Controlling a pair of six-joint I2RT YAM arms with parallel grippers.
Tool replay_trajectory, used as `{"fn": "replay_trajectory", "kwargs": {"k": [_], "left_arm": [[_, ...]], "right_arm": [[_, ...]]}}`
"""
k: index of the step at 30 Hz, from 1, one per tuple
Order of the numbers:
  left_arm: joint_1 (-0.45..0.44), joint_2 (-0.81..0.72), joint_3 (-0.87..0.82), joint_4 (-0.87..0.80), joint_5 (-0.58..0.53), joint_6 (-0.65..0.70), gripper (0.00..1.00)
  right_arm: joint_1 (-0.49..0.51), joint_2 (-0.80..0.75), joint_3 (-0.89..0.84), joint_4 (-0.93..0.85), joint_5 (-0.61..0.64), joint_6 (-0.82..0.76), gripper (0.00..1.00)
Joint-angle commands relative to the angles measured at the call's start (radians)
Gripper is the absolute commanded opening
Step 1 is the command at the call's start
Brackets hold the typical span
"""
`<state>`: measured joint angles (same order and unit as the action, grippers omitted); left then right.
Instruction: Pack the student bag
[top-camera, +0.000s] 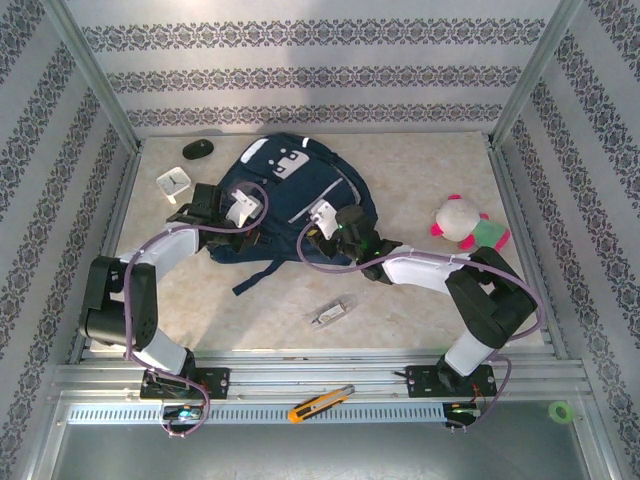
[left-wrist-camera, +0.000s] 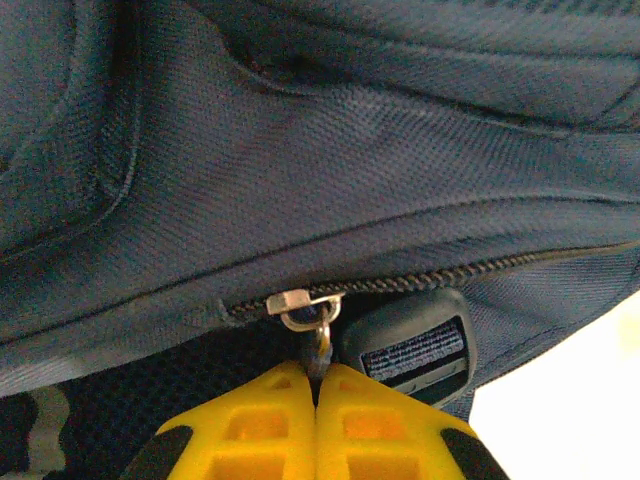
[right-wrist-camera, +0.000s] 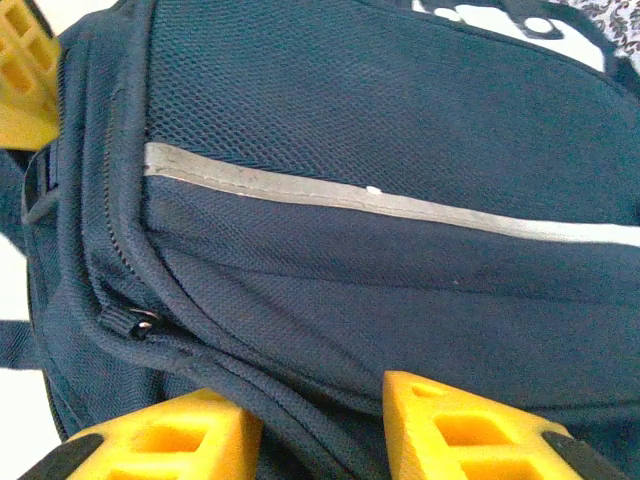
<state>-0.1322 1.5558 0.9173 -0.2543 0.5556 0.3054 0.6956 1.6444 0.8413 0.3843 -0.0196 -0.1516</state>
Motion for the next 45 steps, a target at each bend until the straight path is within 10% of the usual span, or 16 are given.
{"fn": "replay_trajectory", "kwargs": {"k": [1,7,14,26,33,45], "left_arm": [[-0.039,-0.052,-0.053,0.032,0.083,-0.188,0.12],[-0.039,-0.044,-0.079,0.072,-0.012,-0.321,0.19],[-0.04,-0.067,-0.117,0.137,-0.056,-0.433,0.0],[-0.117,-0.109,-0.146,0.259,0.142,-0.529,0.0],[-0.039,-0.234,-0.157,0.172,-0.116,-0.664,0.4],[0.051,-0.214,-0.17,0.131,-0.148,-0.663,0.55]], "right_arm": [[0.002,0.008,0.031,0.15,-0.019,0.053,0.34],[0.015,0.016,0.039,0.16,-0.029,0.045,0.33],[0.022,0.012,0.035,0.171,-0.024,0.073,0.32],[0.011,0.042,0.07,0.198,-0.005,0.177,0.3],[-0.012,0.007,0.062,0.186,-0.057,0.215,0.31],[-0.026,-0.009,0.115,0.18,-0.106,0.256,0.3]]}}
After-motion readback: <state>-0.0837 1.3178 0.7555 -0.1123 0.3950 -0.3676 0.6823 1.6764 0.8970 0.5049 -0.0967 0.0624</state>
